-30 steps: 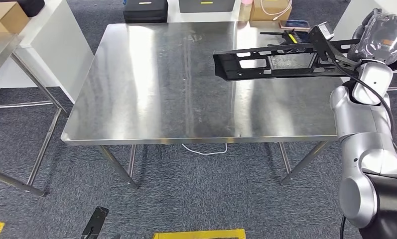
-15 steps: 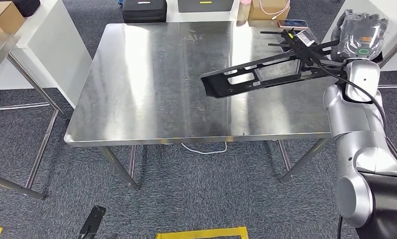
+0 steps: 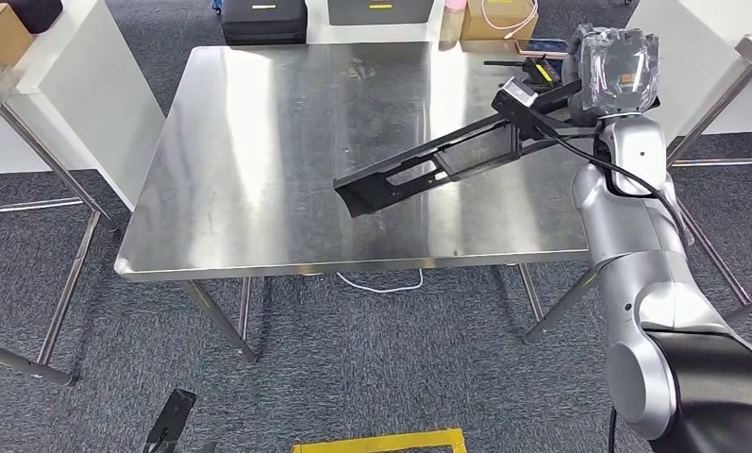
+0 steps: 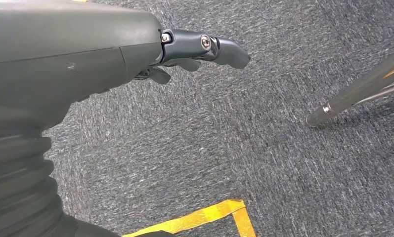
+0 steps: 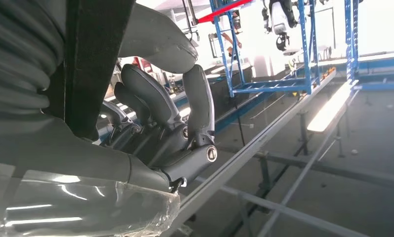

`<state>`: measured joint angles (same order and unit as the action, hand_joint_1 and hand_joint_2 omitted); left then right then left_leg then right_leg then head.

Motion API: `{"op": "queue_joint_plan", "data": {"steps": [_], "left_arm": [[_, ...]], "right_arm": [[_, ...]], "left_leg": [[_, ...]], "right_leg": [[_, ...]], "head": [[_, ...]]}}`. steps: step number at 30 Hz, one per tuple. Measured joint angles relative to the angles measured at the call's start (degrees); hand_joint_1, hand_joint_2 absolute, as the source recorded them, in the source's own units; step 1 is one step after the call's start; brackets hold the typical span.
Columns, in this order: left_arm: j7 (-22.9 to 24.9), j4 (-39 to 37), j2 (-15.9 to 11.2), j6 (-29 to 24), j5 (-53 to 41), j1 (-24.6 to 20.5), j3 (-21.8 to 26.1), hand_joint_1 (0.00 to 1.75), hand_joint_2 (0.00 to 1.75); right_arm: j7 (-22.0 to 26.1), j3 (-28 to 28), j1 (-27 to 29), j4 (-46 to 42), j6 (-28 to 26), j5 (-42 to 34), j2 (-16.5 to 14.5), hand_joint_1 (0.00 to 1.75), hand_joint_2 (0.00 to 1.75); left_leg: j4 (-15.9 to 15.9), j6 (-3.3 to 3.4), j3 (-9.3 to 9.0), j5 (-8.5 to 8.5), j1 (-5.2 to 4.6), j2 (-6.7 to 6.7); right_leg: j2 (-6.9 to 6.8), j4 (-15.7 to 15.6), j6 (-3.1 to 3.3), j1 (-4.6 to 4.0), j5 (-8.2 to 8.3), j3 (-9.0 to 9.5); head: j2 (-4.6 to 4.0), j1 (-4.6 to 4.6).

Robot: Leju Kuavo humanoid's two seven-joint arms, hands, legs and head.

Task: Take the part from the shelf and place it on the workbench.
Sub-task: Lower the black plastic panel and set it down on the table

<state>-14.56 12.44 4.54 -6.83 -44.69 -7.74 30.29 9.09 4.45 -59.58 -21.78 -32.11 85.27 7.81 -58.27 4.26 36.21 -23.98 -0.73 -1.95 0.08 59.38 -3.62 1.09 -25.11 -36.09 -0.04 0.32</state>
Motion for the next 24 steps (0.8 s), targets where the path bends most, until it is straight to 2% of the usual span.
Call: {"op": "queue_joint_plan", "data": {"steps": [1, 2, 5, 7, 9, 10, 11, 12, 14, 15, 16, 18, 20, 21, 22, 24], "left_arm": [[0.0, 0.0, 0.0, 0.0, -0.1, 0.1, 0.1, 0.0, 1.75], [0.1, 0.0, -0.1, -0.1, -0.2, 0.2, 0.1, 0.0, 1.75], [0.3, 0.0, -0.2, -0.3, -0.4, 0.4, 0.2, 0.0, 1.75], [0.3, 0.0, -0.2, -0.4, -0.5, 0.4, 0.2, 0.0, 1.75], [0.4, 0.0, -0.2, -0.4, -0.7, 0.5, 0.3, 0.0, 1.75], [0.5, 0.0, -0.2, -0.4, -0.7, 0.6, 0.3, 0.0, 1.75], [0.5, 0.0, -0.2, -0.2, -0.7, 0.7, 0.3, 0.0, 1.75], [0.6, 0.0, -0.2, 0.0, -0.7, 0.7, 0.3, 0.0, 1.75], [0.7, 0.0, -0.3, 0.2, -0.8, 0.7, 0.3, 0.0, 1.75], [0.7, 0.0, -0.3, 0.2, -0.8, 0.7, 0.3, 0.0, 1.75], [0.8, 0.0, -0.3, 0.3, -0.8, 0.7, 0.3, 0.0, 1.75], [0.9, -0.1, -0.2, 0.4, -0.8, 0.7, 0.3, 0.0, 1.75], [0.9, -0.1, -0.2, 0.4, -0.8, 0.7, 0.3, 0.0, 1.75], [0.9, 0.0, -0.2, 0.4, -0.8, 0.7, 0.3, 0.0, 1.75], [0.9, 0.0, -0.2, 0.3, -0.8, 0.7, 0.3, 0.0, 1.75], [1.0, 0.0, -0.1, 0.1, -0.8, 0.8, 0.5, 0.0, 1.75]], "right_arm": [[-0.2, 0.1, 0.0, 0.0, 0.0, 0.0, 0.0, 1.75, 1.75], [-0.3, 0.1, 0.0, -0.1, 0.1, -0.1, 0.0, 1.75, 1.75], [-0.4, 0.3, 0.1, -0.2, 0.2, -0.1, -0.1, 1.75, 1.75], [-0.4, 0.4, 0.1, -0.4, 0.2, -0.1, -0.2, 1.75, 1.75], [-0.4, 0.4, 0.3, -0.4, 0.2, -0.1, -0.2, 1.75, 1.75], [-0.4, 0.4, 0.5, -0.4, 0.2, -0.1, -0.2, 1.75, 1.75], [-0.3, 0.5, 0.7, -0.4, 0.2, -0.1, -0.2, 1.75, 1.75], [-0.3, 0.5, 0.8, -0.4, 0.2, -0.2, -0.2, 1.75, 1.75], [0.0, 0.6, 1.0, -0.4, 0.2, -0.4, -0.2, 1.75, 1.75], [0.2, 0.7, 1.0, -0.5, 0.2, -0.5, -0.1, 1.75, 1.75], [0.5, 0.7, 1.0, -0.5, 0.2, -0.7, -0.1, 1.75, 1.75], [1.1, 0.7, 1.0, -0.6, 0.4, -1.0, 0.0, 1.75, 1.75], [1.5, 0.8, 1.0, -0.8, 0.5, -1.3, 0.1, 1.75, 1.75], [1.7, 0.9, 1.0, -0.9, 0.5, -1.5, 0.1, 1.75, 1.75], [1.8, 1.0, 1.1, -1.0, 0.6, -1.7, 0.2, 1.75, 1.75], [1.9, 1.2, 1.3, -1.0, 0.8, -2.1, 0.4, 1.75, 1.75]], "left_leg": [[0.0, -0.26, 0.01, -0.05, -0.1, -0.01], [-0.1, -0.47, 0.03, -0.07, -0.14, 0.0], [-1.0, -1.27, 0.42, -1.0, 0.17, 0.23], [-6.0, -2.13, 2.71, -3.92, 0.57, 0.72], [-13.7, -2.84, 6.61, -7.24, 1.03, 1.08], [-16.2, -3.07, 8.03, -7.79, 1.25, 1.16], [-16.4, -3.23, 8.38, -7.11, 1.45, 1.25], [-14.2, -3.3, 7.52, -5.37, 1.64, 1.36], [-6.1, -3.27, 3.57, -1.34, 1.86, 1.58], [-2.8, -3.19, 1.94, -0.25, 1.82, 1.62], [-1.0, -3.08, 1.0, 0.09, 1.69, 1.63], [-0.4, -2.62, 0.74, -0.2, 1.28, 1.59], [0.1, -1.79, 0.3, -0.1, 1.24, 1.63], [0.3, -1.31, 0.06, -0.03, 1.29, 1.66], [0.5, -0.89, -0.17, -0.02, 1.35, 1.68], [0.5, -0.35, -0.34, -0.25, 1.23, 1.65]], "right_leg": [[-0.05, -1.5, 0.38, -0.13, 0.54, 0.79], [0.01, -1.7, 0.81, -0.26, 0.68, 0.89], [0.09, -2.0, 1.86, 0.33, 0.89, 1.14], [0.11, -2.1, 2.53, 0.61, 0.86, 1.42], [0.11, -2.1, 2.76, 0.6, 0.76, 1.47], [0.13, -2.1, 2.78, 0.6, 0.72, 1.49], [0.17, -2.1, 2.8, 0.62, 0.69, 1.55], [0.24, -2.0, 2.78, 0.64, 0.61, 1.66], [0.36, -2.0, 2.53, 0.62, 0.38, 1.92], [0.4, -2.0, 2.32, 0.46, 0.24, 1.95], [0.41, -2.0, 2.06, 0.31, 0.14, 1.95], [0.42, -2.3, 1.43, 0.05, 0.06, 1.94], [0.35, -1.8, 0.8, -0.08, -0.39, 1.64], [0.3, -0.2, 0.77, -0.13, -1.17, 0.85], [0.25, 2.7, 0.91, -0.14, -2.4, -0.63], [0.23, 10.9, 1.29, -0.09, -5.27, -5.03]], "head": [[0.0, -0.05], [0.0, -0.12], [0.0, -0.24], [0.0, -0.43], [0.0, -0.54], [0.0, -0.55], [0.0, -0.56], [0.0, -0.55], [0.0, -0.56], [0.0, -0.54], [0.0, -0.53], [0.0, -0.49], [0.0, -0.47], [0.0, -0.45], [0.0, -0.4], [0.0, -0.28]]}}
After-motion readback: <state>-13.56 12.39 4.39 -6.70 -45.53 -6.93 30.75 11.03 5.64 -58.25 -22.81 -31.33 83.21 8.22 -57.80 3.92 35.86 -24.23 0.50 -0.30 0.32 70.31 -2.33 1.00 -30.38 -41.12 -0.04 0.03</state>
